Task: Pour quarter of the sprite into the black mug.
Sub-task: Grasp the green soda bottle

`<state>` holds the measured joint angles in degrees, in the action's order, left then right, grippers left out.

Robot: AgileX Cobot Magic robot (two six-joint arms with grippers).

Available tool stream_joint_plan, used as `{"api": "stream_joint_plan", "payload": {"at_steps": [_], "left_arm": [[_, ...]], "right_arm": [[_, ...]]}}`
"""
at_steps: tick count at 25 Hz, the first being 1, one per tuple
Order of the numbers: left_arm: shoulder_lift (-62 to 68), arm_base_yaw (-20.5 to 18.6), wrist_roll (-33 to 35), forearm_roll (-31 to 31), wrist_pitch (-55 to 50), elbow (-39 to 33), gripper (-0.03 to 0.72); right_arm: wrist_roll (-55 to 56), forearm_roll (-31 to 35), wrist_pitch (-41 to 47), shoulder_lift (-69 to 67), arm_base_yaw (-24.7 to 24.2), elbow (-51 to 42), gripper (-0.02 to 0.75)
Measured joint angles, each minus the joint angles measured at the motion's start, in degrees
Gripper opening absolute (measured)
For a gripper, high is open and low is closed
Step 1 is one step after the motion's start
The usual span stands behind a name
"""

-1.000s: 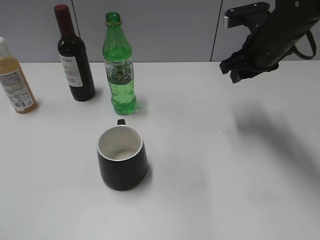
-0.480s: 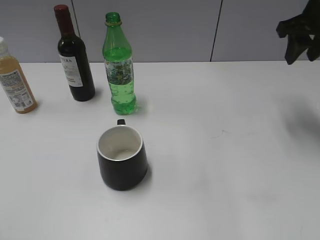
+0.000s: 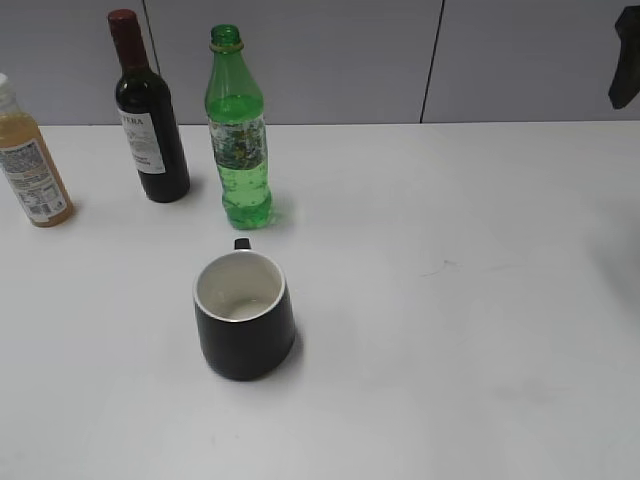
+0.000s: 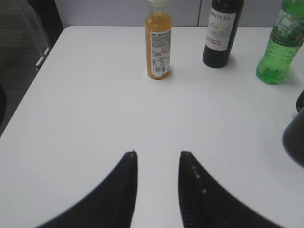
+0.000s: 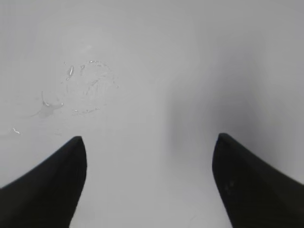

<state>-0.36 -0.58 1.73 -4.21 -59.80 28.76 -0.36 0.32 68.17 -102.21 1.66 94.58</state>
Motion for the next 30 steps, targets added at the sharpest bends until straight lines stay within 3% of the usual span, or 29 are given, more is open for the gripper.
{"api": "stream_joint_plan", "payload": {"at_steps": [19,30], "left_arm": [[0.00,0.00,0.00,0.00,0.00,0.00,0.237],[0.00,0.00,0.00,0.00,0.00,0.00,0.237]], "right_arm": [[-0.77,0.92,-0.11,38.87,-0.06,-35.90,0.601],[-1.23,0.92,-5.75,66.46,-0.06,-58.19,0.594]]}}
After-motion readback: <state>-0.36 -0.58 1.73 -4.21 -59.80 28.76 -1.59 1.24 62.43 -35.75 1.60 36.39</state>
